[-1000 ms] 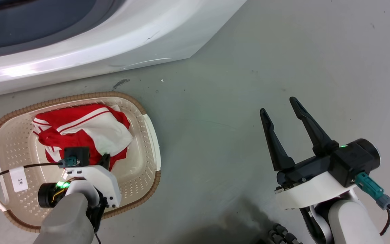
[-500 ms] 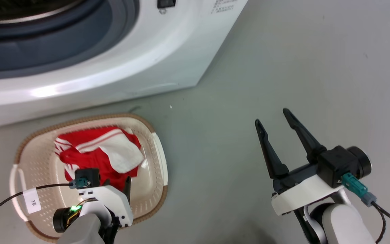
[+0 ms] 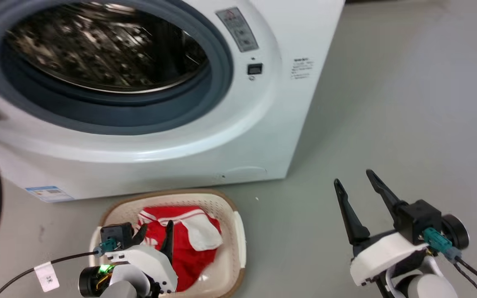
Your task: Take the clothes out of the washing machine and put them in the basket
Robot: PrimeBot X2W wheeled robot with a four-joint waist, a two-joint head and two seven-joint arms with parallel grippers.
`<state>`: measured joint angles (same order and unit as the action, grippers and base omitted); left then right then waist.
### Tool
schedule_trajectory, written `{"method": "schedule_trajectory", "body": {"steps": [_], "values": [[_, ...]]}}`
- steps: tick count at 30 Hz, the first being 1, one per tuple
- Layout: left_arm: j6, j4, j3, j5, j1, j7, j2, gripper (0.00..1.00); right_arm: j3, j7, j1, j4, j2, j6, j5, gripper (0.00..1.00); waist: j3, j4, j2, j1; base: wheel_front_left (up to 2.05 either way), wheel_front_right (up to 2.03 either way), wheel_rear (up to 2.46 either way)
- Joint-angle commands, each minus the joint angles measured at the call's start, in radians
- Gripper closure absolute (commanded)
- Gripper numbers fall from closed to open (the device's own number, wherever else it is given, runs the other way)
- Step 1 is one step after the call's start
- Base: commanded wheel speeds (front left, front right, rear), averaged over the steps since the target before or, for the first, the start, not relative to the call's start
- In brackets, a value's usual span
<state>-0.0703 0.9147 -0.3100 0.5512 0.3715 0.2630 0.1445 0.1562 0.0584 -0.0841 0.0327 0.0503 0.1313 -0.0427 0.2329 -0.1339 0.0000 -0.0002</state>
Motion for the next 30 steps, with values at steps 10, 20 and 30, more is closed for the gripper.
{"method": "schedule_trajectory", "body": {"steps": [10, 20, 30], "values": [[0.008, -0.333, 0.116, -0.173, -0.125, 0.002, -0.013, 0.00, -0.061, -0.019, 0.064, -0.008, -0.001, -0.001, 0.009, 0.00, -0.153, 0.148, 0.0000, 0.0002, 0.00, 0.00, 0.00], [0.010, -0.621, 0.180, -0.282, -0.185, 0.002, -0.016, 0.00, -0.091, -0.024, 0.093, -0.011, -0.001, -0.001, -0.003, 0.00, -0.192, 0.184, 0.0000, 0.0002, 0.00, 0.00, 0.00], [0.031, -0.746, 0.163, -0.335, -0.294, -0.027, 0.012, 0.00, -0.114, -0.028, 0.147, -0.016, 0.000, -0.001, -0.003, 0.00, -0.250, 0.176, 0.0000, 0.0002, 0.00, 0.00, 0.00]]}}
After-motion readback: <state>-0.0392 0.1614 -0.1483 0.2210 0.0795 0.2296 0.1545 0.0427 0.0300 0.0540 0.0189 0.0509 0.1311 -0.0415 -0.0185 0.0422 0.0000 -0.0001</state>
